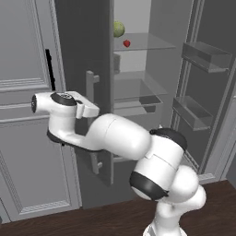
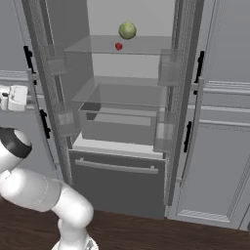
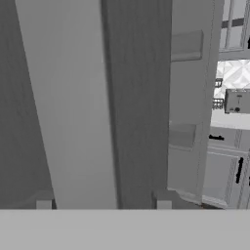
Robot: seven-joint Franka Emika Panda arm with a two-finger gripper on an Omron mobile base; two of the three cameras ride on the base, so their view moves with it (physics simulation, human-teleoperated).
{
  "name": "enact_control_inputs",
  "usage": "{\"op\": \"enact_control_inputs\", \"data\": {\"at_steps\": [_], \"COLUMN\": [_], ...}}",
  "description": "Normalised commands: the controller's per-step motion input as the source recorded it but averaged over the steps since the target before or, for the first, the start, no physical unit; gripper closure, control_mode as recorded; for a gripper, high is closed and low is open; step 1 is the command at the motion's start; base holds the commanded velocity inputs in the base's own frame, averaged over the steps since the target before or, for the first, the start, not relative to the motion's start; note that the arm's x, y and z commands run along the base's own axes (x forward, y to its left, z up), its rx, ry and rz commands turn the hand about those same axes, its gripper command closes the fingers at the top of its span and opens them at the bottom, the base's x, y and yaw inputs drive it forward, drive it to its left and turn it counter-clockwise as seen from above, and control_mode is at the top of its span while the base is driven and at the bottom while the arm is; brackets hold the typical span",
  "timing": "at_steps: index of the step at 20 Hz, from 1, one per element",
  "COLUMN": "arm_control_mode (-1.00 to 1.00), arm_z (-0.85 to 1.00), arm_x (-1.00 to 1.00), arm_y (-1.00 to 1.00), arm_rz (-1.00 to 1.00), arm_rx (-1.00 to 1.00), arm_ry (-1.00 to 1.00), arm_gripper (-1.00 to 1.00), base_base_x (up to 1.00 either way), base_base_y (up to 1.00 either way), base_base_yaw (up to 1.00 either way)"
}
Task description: Take the strawberry from the fridge and place it on top of the pancake, located on the dining counter.
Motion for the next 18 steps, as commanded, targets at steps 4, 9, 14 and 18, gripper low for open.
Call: {"op": "enact_control_inputs", "data": {"at_steps": [4,9,14,18], "arm_control_mode": [-1.0,-1.0,-1.0,-1.0], "arm_z": [0.0,0.0,0.13,0.46], "arm_x": [-0.01,-0.29,-0.81,-1.0], "arm_y": [0.21,0.26,-0.05,-0.55], "arm_rz": [-0.01,0.05,0.29,0.29], "arm_rx": [0.0,0.01,0.19,0.46], "arm_ry": [-0.01,-0.04,-0.01,-0.08], "arm_gripper": [-1.0,-1.0,-1.0,-1.0], "base_base_x": [0.0,0.0,0.0,0.0], "base_base_y": [0.0,0.0,0.0,0.0], "base_base_yaw": [0.0,0.0,0.0,0.0]}}
